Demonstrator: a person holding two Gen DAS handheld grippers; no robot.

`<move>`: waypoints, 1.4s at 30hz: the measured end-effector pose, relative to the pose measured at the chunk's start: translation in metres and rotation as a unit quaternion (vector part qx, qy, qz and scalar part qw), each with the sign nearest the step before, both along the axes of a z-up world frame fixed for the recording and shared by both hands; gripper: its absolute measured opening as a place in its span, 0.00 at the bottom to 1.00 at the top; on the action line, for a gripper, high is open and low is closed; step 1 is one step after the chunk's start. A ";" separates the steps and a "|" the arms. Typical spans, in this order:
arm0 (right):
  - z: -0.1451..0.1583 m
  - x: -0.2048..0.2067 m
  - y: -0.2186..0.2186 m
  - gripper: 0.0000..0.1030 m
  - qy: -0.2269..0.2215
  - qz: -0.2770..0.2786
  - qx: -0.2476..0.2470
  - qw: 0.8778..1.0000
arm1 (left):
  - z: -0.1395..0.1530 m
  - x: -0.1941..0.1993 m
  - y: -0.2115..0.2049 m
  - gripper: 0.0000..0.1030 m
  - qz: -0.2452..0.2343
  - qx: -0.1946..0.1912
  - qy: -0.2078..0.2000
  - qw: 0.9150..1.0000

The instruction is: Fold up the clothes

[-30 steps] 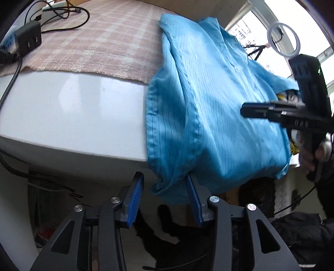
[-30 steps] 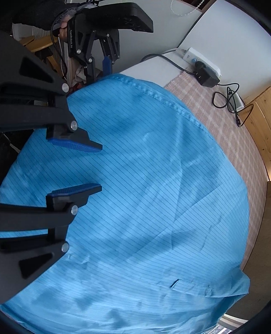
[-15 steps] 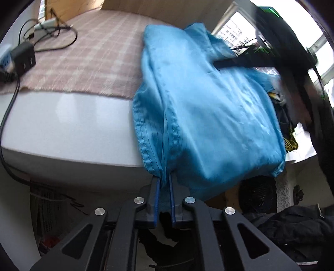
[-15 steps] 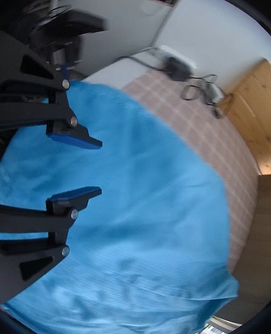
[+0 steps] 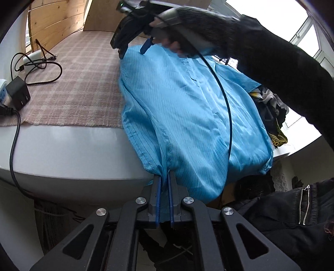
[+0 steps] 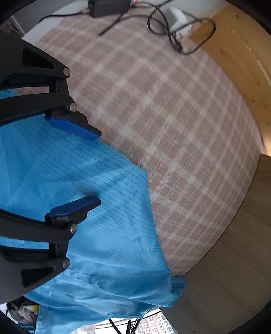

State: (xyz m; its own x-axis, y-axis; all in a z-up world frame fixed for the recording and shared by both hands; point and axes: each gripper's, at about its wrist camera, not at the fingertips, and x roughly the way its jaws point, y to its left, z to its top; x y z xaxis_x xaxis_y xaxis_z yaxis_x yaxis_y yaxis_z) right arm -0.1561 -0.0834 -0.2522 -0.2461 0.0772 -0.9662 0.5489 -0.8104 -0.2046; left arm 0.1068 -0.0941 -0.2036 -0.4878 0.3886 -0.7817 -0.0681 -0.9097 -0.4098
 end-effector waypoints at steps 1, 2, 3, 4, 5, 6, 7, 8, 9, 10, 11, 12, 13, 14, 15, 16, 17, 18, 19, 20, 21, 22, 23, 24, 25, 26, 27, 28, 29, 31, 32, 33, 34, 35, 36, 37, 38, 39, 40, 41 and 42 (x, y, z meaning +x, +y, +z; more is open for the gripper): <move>-0.004 -0.003 0.000 0.55 -0.005 -0.006 0.007 1.000 | 0.000 0.001 -0.001 0.05 -0.001 0.000 0.000 1.000; -0.006 -0.005 0.001 0.55 -0.008 -0.013 0.009 1.000 | -0.001 0.001 -0.001 0.05 -0.002 0.000 -0.001 1.000; -0.006 -0.007 0.003 0.55 -0.010 -0.019 0.009 1.000 | -0.001 0.001 -0.002 0.05 -0.002 0.000 -0.001 1.000; -0.005 -0.009 0.006 0.55 -0.011 -0.027 0.006 1.000 | -0.002 0.001 -0.003 0.05 -0.002 0.000 -0.003 1.000; 0.002 -0.010 0.009 0.55 -0.013 -0.033 -0.010 0.999 | -0.004 0.001 -0.003 0.05 -0.003 0.001 -0.005 1.000; 0.010 -0.011 0.012 0.55 -0.015 -0.040 -0.031 0.999 | -0.005 0.001 -0.004 0.05 -0.003 0.002 -0.007 1.000; 0.017 -0.011 0.015 0.55 -0.019 -0.043 -0.045 0.998 | -0.007 0.000 -0.004 0.05 -0.004 0.002 -0.008 1.000; 0.023 -0.012 0.018 0.55 -0.025 -0.044 -0.056 0.997 | -0.008 0.000 -0.004 0.05 -0.004 0.002 -0.009 1.000; 0.024 -0.013 0.020 0.55 -0.047 -0.045 -0.067 0.996 | -0.010 0.000 -0.004 0.05 -0.005 0.002 -0.010 1.000; 0.023 -0.015 0.021 0.55 -0.076 -0.047 -0.078 0.993 | -0.011 0.000 -0.004 0.05 -0.006 0.003 -0.010 1.000; 0.021 -0.018 0.024 0.55 -0.102 -0.052 -0.098 0.989 | -0.011 -0.001 -0.004 0.05 -0.006 0.004 -0.009 1.000; 0.019 -0.019 0.024 0.55 -0.112 -0.056 -0.107 0.986 | -0.011 -0.001 -0.004 0.05 -0.007 0.005 -0.008 1.000; 0.017 -0.020 0.023 0.55 -0.115 -0.059 -0.109 0.986 | -0.011 -0.001 -0.004 0.05 -0.008 0.006 -0.008 1.000; 0.015 -0.021 0.022 0.55 -0.117 -0.061 -0.111 0.985 | -0.011 -0.001 -0.004 0.05 -0.008 0.008 -0.007 1.000; 0.013 -0.022 0.020 0.55 -0.120 -0.063 -0.114 0.984 | -0.010 -0.001 -0.004 0.05 -0.009 0.009 -0.006 1.000; 0.009 -0.021 0.018 0.55 -0.120 -0.062 -0.106 0.985 | -0.010 -0.001 -0.003 0.05 -0.009 0.009 -0.005 1.000; 0.004 -0.020 0.014 0.55 -0.118 -0.059 -0.095 0.987 | -0.009 -0.001 -0.003 0.05 -0.010 0.009 -0.003 1.000; -0.001 -0.019 0.010 0.55 -0.115 -0.053 -0.081 0.989 | -0.007 -0.001 -0.003 0.05 -0.011 0.009 -0.002 1.000; -0.004 -0.016 0.007 0.55 -0.108 -0.047 -0.069 0.991 | -0.006 0.000 -0.002 0.05 -0.012 0.009 0.000 1.000; -0.006 -0.014 0.005 0.55 -0.100 -0.042 -0.057 0.992 | -0.004 0.001 -0.002 0.05 -0.014 0.009 0.002 1.000; -0.009 -0.012 0.004 0.55 -0.094 -0.039 -0.049 0.994 | -0.003 0.001 -0.001 0.05 -0.015 0.007 0.003 1.000; -0.010 -0.011 0.005 0.55 -0.091 -0.040 -0.051 0.994 | -0.003 0.001 -0.001 0.05 -0.016 0.006 0.003 1.000; -0.011 -0.011 0.007 0.54 -0.089 -0.043 -0.056 0.994 | -0.003 0.001 -0.001 0.05 -0.017 0.005 0.001 1.000; -0.011 -0.010 0.009 0.54 -0.087 -0.045 -0.062 0.993 | -0.003 0.001 -0.001 0.05 -0.018 0.003 0.001 1.000; -0.011 -0.010 0.011 0.51 -0.085 -0.048 -0.067 0.993 | -0.003 0.000 -0.001 0.05 -0.020 0.001 0.000 1.000; -0.010 -0.010 0.013 0.45 -0.083 -0.047 -0.070 0.993 | -0.003 0.000 -0.001 0.05 -0.020 -0.001 -0.002 1.000; -0.009 -0.010 0.016 0.41 -0.080 -0.045 -0.072 0.993 | -0.004 -0.001 -0.001 0.05 -0.021 -0.002 -0.003 1.000; -0.008 -0.011 0.018 0.33 -0.077 -0.043 -0.073 0.993 | -0.004 -0.002 -0.001 0.05 -0.021 -0.003 -0.004 1.000; -0.007 -0.012 0.023 0.24 -0.076 -0.041 -0.078 0.993 | -0.003 -0.002 -0.001 0.05 -0.021 -0.004 -0.004 1.000; -0.006 -0.015 0.033 0.11 -0.079 -0.035 -0.099 0.991 | 0.000 -0.003 0.000 0.05 -0.021 -0.008 -0.001 1.000; -0.006 -0.018 0.039 0.08 -0.082 -0.035 -0.110 0.990 | 0.003 -0.003 0.001 0.05 -0.023 -0.009 0.003 1.000; -0.006 -0.022 0.046 0.07 -0.085 -0.035 -0.120 0.988 | 0.007 -0.003 0.003 0.05 -0.026 -0.011 0.007 1.000; -0.006 -0.024 0.052 0.06 -0.089 -0.035 -0.132 0.987 | 0.010 -0.003 0.006 0.05 -0.029 -0.013 0.010 0.999; -0.004 -0.027 0.060 0.05 -0.092 -0.037 -0.147 0.984 | 0.014 -0.003 0.008 0.05 -0.031 -0.016 0.013 0.999; -0.001 -0.029 0.068 0.05 -0.094 -0.040 -0.163 0.981 | 0.018 -0.003 0.011 0.03 -0.034 -0.019 0.016 0.999; 0.003 -0.031 0.077 0.04 -0.093 -0.043 -0.176 0.979 | 0.022 -0.002 0.015 0.01 -0.038 -0.021 0.019 0.999; 0.007 -0.032 0.085 0.04 -0.092 -0.047 -0.188 0.977 | 0.027 -0.001 0.020 0.01 -0.043 -0.022 0.023 0.999; 0.012 -0.034 0.094 0.04 -0.092 -0.050 -0.204 0.973 | 0.032 -0.001 0.025 0.01 -0.047 -0.025 0.027 0.998; 0.018 -0.035 0.105 0.04 -0.091 -0.055 -0.221 0.970 | 0.036 -0.001 0.031 0.01 -0.051 -0.028 0.029 0.998; 0.025 -0.036 0.118 0.04 -0.088 -0.058 -0.236 0.966 | 0.041 0.000 0.038 0.00 -0.057 -0.031 0.031 0.997; 0.032 -0.036 0.131 0.04 -0.085 -0.060 -0.252 0.962 | 0.045 0.001 0.045 0.00 -0.064 -0.033 0.035 0.997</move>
